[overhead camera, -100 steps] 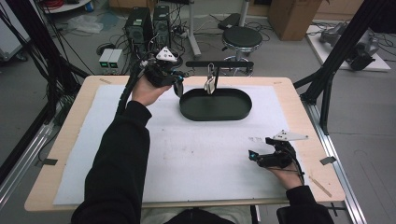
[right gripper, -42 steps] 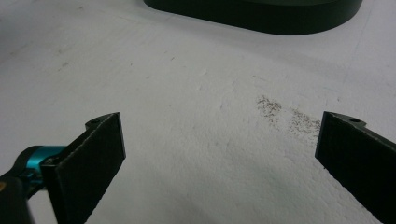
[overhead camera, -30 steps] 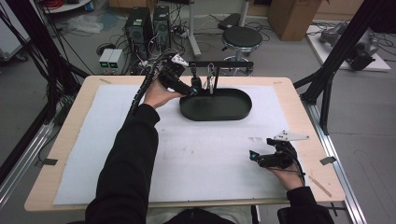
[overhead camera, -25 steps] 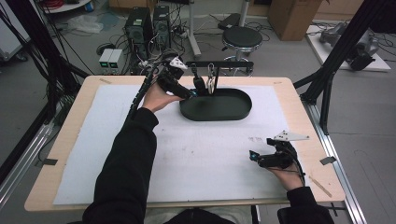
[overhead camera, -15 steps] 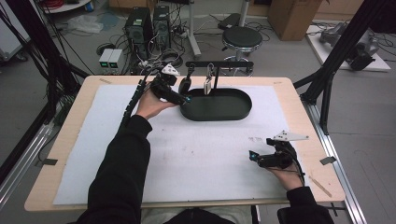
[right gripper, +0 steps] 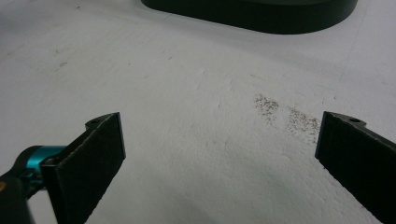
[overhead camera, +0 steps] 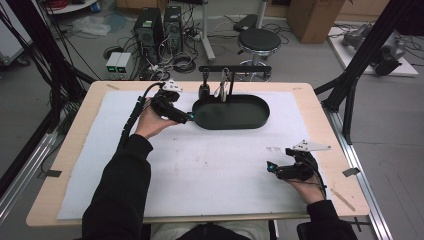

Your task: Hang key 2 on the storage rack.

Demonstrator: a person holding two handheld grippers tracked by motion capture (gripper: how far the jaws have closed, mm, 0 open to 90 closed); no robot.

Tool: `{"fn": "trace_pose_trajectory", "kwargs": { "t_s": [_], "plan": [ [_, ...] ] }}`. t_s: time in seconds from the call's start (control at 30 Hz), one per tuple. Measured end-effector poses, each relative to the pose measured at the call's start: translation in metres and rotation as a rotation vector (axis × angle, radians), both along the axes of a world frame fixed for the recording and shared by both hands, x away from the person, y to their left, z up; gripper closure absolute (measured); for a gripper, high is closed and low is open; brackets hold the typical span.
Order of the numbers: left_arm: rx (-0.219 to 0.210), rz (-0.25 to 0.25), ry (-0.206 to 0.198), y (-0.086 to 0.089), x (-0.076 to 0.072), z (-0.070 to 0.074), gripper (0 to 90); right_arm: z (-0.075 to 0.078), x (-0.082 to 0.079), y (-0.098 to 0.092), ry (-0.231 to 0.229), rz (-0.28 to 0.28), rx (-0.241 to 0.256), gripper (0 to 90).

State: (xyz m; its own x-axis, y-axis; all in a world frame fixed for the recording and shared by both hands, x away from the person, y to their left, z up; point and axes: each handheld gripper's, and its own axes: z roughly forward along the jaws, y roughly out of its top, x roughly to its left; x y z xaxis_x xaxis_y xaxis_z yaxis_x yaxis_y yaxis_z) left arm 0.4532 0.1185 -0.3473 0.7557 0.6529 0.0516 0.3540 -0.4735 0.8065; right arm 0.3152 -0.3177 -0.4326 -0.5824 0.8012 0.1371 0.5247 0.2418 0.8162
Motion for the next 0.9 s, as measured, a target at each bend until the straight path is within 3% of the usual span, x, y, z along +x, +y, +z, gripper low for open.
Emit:
{"fn": "trace_pose_trajectory", "kwargs": {
  "t_s": [0.37, 0.63, 0.9],
  "plan": [
    [0.018, 0.029, 0.035, 0.032, -0.018, -0.015, 5.8, 0.0, 0.0, 0.0, -0.001, -0.005, -0.005, 0.8],
    [0.001, 0.048, 0.082, 0.059, -0.035, -0.029, 5.8, 0.0, -0.001, -0.001, 0.001, -0.009, -0.004, 0.8],
    [-0.018, 0.073, 0.095, 0.08, -0.05, -0.036, 5.8, 0.0, 0.0, 0.0, 0.001, -0.008, -0.011, 0.8]
  ]
}}
